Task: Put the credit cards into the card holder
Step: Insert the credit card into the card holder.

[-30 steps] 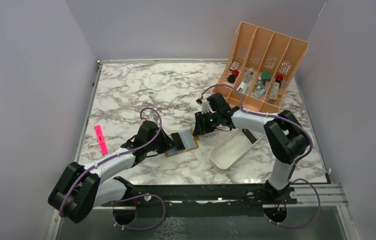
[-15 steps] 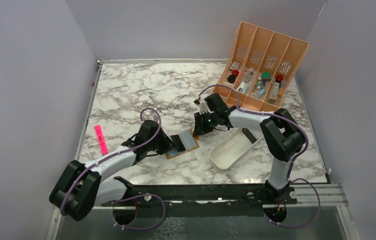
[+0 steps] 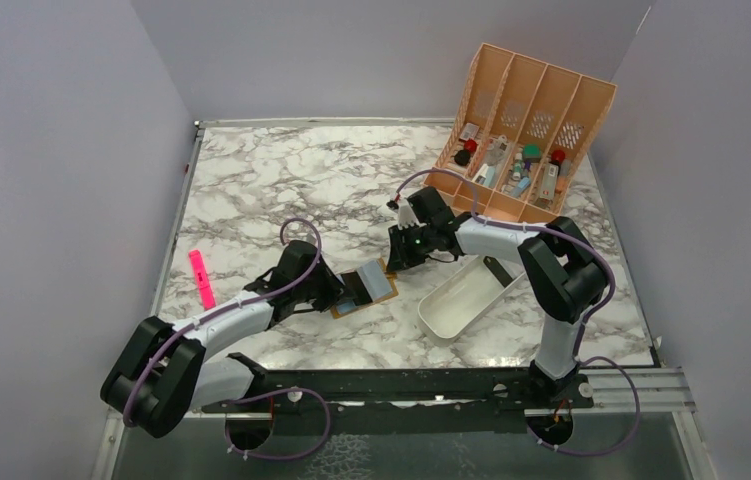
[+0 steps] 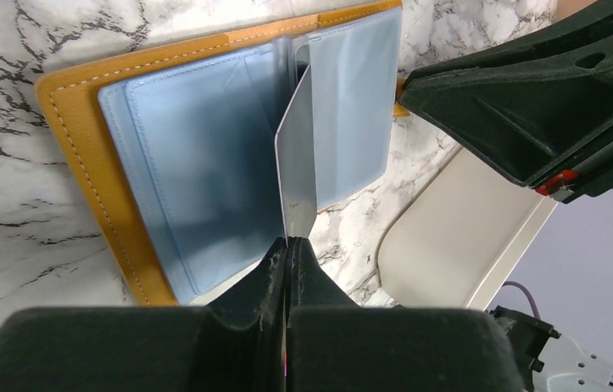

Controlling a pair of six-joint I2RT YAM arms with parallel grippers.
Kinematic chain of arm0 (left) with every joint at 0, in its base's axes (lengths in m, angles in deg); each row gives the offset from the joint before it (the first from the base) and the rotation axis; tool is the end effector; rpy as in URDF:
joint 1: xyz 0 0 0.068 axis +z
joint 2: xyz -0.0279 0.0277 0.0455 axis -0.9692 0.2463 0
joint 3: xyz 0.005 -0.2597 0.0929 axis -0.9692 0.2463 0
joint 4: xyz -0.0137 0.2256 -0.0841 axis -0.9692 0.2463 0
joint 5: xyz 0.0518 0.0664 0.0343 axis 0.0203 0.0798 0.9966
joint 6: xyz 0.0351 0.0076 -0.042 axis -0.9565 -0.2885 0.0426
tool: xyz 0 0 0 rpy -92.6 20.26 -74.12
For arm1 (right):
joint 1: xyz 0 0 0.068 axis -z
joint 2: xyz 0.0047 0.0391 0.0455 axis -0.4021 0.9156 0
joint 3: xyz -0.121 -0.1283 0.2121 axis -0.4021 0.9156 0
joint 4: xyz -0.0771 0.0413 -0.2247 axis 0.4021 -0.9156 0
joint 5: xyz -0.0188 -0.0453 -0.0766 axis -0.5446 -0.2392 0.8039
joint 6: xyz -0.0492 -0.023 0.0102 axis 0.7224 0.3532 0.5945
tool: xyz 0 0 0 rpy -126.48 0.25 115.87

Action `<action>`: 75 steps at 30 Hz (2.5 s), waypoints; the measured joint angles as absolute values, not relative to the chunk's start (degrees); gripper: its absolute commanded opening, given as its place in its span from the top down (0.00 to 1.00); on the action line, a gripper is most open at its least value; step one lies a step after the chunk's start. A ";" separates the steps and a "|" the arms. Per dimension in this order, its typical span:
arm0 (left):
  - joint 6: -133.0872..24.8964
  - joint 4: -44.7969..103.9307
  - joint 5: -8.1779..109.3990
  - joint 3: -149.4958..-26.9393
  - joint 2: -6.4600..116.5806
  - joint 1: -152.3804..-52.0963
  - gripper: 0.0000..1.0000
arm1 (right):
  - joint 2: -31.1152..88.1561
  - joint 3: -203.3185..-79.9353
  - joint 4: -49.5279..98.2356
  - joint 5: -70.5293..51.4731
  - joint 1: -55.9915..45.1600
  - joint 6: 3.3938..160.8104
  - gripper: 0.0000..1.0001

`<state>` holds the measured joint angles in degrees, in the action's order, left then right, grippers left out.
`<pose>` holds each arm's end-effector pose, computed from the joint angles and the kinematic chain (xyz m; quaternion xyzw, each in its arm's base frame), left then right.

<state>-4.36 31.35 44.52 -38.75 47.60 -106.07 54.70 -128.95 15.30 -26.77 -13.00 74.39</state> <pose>0.1659 -0.1078 0.1669 -0.1986 0.8959 -0.3532 0.1823 0.2828 0.2306 0.1682 -0.2441 0.8984 0.3154 0.1839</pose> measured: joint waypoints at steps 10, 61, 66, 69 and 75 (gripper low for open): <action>-4.66 29.87 44.35 -38.77 50.35 -105.96 1.00 | 54.70 -129.26 14.73 -26.22 -13.00 74.72 0.84; -3.79 27.31 46.82 -38.99 52.54 -106.92 0.95 | 55.55 -129.67 14.56 -26.55 -12.98 75.31 0.87; -3.79 26.72 46.69 -38.99 53.02 -107.68 0.89 | 55.55 -129.67 14.56 -26.55 -12.98 75.31 0.87; -3.79 26.72 46.69 -38.99 53.02 -107.88 0.77 | 55.55 -129.67 14.56 -26.55 -12.98 75.31 0.87; -3.81 27.57 46.77 -39.03 52.71 -108.14 0.63 | 55.55 -129.67 14.56 -26.64 -13.00 75.31 0.87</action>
